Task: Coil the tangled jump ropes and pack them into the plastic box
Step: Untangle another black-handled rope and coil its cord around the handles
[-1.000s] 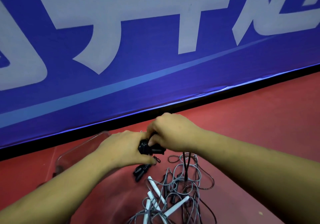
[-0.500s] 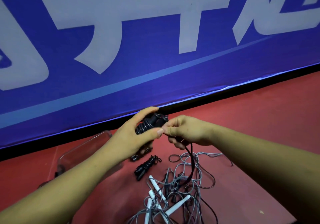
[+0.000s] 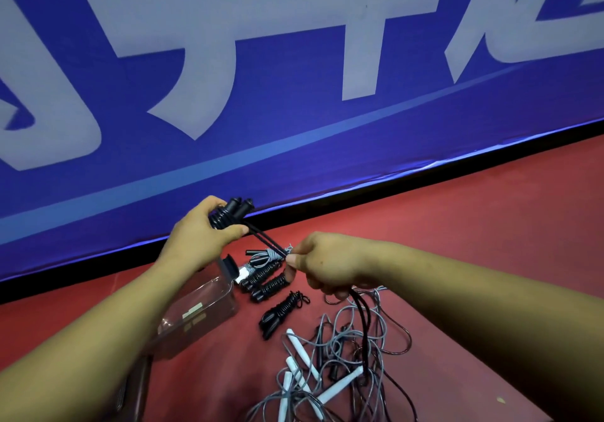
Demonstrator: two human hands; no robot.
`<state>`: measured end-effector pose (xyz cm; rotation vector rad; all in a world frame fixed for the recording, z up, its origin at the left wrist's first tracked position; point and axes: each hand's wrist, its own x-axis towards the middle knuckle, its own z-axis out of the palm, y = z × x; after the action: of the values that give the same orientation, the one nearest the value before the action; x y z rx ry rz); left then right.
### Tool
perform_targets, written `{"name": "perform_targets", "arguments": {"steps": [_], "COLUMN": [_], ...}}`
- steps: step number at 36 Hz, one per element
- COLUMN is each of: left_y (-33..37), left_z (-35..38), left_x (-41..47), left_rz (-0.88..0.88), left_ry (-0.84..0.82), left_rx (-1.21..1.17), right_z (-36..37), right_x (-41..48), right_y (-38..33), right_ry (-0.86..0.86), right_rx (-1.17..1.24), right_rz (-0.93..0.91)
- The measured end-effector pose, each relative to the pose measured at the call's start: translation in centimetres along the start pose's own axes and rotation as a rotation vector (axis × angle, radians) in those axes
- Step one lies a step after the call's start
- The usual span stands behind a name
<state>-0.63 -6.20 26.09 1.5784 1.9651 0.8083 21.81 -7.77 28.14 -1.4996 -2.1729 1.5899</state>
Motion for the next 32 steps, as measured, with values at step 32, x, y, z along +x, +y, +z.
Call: {"name": "perform_targets", "arguments": {"steps": [32], "left_y": [4.5], "left_z": [4.4], "left_x": [-5.6], "left_rz": [0.064], "left_ry": [-0.486], "left_rx": [-0.615], "right_z": [-4.6], "right_x": [0.7], "right_y": [3.9], "right_ry": [0.275], "right_rx": [0.062], "right_rz": [-0.158]}}
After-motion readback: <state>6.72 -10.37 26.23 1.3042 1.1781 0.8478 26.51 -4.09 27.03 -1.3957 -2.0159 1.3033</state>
